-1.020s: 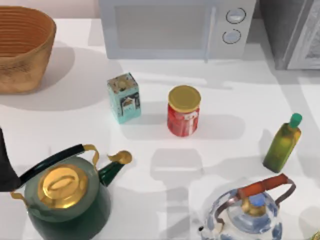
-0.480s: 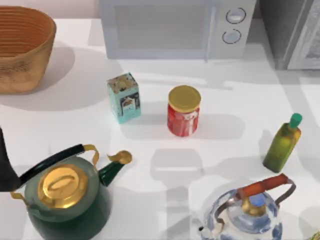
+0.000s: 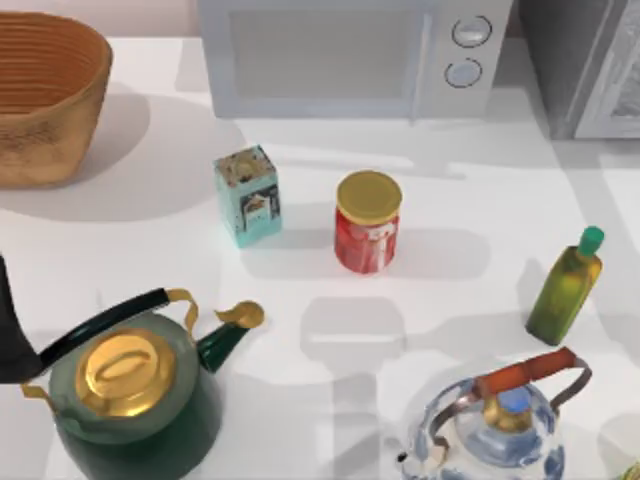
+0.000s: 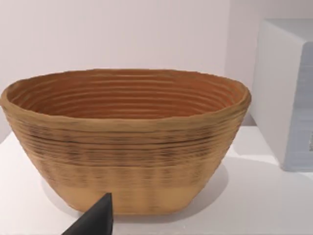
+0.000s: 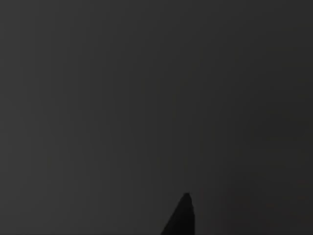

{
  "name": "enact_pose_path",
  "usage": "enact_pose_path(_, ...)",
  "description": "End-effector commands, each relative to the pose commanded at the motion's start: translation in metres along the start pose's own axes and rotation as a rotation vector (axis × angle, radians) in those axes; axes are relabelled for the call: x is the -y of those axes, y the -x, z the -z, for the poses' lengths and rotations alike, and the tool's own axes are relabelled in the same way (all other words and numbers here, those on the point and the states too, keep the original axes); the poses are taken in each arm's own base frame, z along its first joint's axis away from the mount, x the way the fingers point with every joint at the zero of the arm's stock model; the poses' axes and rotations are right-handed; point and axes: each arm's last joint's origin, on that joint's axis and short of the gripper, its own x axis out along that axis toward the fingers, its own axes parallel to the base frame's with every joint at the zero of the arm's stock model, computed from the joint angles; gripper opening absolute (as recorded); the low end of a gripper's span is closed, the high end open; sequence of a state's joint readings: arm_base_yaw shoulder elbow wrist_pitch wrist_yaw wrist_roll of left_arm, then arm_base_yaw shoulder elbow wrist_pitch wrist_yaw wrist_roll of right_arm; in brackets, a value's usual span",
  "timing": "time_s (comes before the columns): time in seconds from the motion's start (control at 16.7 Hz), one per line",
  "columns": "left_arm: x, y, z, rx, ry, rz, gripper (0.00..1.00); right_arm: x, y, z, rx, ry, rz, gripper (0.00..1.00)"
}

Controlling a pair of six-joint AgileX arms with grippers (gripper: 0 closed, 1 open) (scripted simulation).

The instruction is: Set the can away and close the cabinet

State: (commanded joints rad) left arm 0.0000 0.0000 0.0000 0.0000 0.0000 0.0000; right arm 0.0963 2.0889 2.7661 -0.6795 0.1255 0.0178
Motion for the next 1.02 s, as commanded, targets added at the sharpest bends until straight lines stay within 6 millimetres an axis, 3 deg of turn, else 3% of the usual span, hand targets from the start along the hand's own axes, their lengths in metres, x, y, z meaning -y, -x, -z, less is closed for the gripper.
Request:
enact_pose_path(0.24,0.0,0.0,0.0,0.0,0.0,0.0,1.0,0.0,0.0,0.0,0.0,0.0,0.0,0.98)
enact_pose_path(0.3,0.0,0.0,0.0,0.0,0.0,0.0,1.0,0.0,0.0,0.0,0.0,0.0,0.0,1.0)
enact_pose_path(1.02,0.0,0.0,0.0,0.0,0.0,0.0,1.0,0.0019,0.0067,-0.0027,-0.002,-0.004,0.003,1.0)
